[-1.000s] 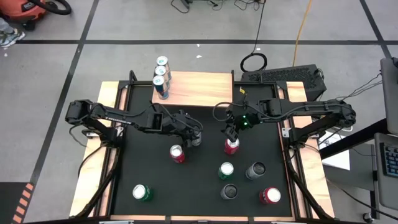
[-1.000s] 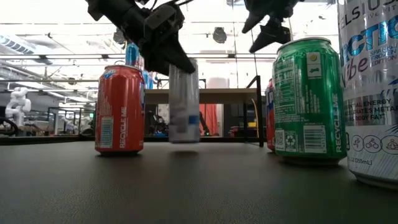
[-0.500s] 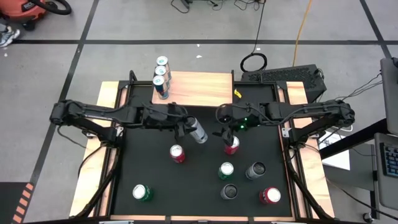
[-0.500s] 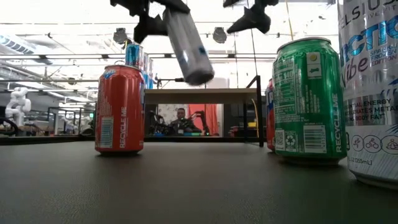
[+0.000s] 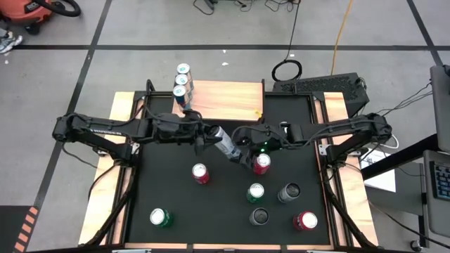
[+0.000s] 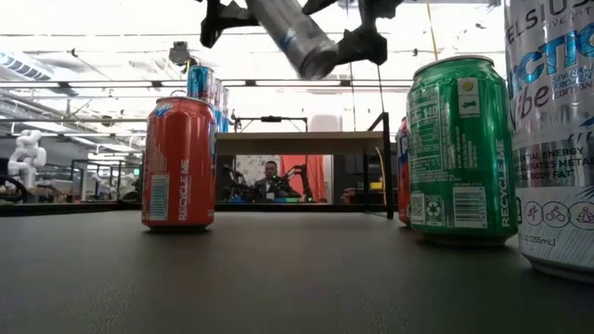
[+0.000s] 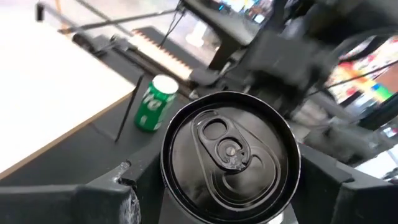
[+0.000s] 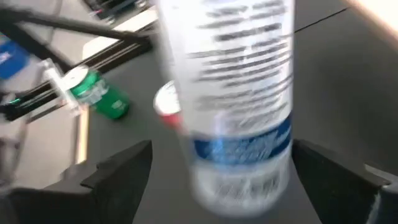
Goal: Place canned beverage on shelf
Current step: Put the top white-blue soda can on the shelf
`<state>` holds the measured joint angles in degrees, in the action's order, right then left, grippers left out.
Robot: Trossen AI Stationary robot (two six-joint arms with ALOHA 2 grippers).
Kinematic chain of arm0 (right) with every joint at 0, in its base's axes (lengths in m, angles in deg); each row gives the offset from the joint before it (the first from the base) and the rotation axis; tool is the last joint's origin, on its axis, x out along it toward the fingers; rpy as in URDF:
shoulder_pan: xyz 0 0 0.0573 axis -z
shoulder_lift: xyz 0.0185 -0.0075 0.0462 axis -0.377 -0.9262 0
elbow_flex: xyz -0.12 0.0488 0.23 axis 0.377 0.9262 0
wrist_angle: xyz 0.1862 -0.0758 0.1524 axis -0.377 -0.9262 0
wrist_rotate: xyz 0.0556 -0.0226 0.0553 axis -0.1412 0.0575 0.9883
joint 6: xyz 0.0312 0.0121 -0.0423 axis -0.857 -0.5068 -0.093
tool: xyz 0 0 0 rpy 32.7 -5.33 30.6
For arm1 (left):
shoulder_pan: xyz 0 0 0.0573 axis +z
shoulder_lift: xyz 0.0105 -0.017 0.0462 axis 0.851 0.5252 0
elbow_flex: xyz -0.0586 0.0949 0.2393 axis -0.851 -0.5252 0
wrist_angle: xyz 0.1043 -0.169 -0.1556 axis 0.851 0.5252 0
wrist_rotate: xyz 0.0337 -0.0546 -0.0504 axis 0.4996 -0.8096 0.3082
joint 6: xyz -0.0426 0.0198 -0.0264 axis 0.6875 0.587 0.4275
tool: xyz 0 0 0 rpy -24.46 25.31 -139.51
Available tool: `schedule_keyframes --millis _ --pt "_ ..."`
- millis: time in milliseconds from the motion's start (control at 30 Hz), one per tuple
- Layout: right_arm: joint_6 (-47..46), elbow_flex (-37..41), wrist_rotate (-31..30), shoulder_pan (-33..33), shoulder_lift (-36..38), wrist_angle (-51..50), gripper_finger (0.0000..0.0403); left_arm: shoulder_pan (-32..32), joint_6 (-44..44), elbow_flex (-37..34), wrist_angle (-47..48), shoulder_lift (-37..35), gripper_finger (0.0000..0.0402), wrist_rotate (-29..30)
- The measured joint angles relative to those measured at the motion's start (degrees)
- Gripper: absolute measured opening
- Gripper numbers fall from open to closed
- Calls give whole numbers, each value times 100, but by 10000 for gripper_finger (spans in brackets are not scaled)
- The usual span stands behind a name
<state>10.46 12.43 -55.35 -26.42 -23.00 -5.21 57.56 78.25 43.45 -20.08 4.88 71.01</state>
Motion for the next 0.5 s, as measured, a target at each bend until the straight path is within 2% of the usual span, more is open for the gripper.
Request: schedule_keyframes --millis 133,300,500 --pt "7 2 -442 -13 -68 65 366 -2 9 1 -217 0 256 -23" --pt "300 2 -307 -9 -68 308 361 0 68 1 -276 2 256 -2" --pt "351 2 -284 -9 -70 402 321 -4 173 1 -281 2 256 187"
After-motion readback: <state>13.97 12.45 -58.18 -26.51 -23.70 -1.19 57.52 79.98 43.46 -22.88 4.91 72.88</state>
